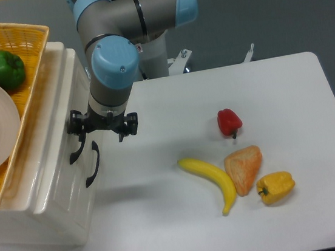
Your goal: Slide open the top white drawer
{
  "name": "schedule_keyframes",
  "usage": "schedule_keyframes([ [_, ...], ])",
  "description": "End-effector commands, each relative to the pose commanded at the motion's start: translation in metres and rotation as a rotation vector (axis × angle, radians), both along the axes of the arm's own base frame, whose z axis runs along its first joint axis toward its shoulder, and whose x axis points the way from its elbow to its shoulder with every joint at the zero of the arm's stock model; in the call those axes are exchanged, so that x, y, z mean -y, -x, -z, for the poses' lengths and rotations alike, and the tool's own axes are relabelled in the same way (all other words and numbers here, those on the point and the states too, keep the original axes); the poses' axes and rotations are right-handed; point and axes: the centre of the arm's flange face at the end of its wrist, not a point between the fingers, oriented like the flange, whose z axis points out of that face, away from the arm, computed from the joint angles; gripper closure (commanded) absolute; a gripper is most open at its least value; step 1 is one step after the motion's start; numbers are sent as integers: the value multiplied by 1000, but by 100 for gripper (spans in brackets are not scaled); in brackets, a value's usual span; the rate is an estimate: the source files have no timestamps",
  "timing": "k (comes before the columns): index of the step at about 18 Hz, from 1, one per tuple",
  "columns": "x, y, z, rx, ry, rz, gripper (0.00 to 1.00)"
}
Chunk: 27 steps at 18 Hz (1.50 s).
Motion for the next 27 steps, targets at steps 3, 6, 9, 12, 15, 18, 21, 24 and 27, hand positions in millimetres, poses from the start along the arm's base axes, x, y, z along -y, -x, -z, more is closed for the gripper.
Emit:
schedule_keyframes([
  [3, 2, 2, 1, -16, 21, 2, 0],
  [6, 2, 3, 0, -30, 26, 3, 0],
  [9, 4, 7, -2, -58, 40, 6, 0],
  [12, 5, 12, -5, -67, 41, -1, 0],
  [15, 6, 15, -5, -69, 41, -6, 0],
  [18, 7, 19, -4, -69, 41, -11, 0],
  [21, 9, 27, -8, -75, 36, -24, 0],
  [24, 12, 37, -10, -90, 42, -33, 0],
  [27, 16, 44, -7, -102, 41, 23, 0],
])
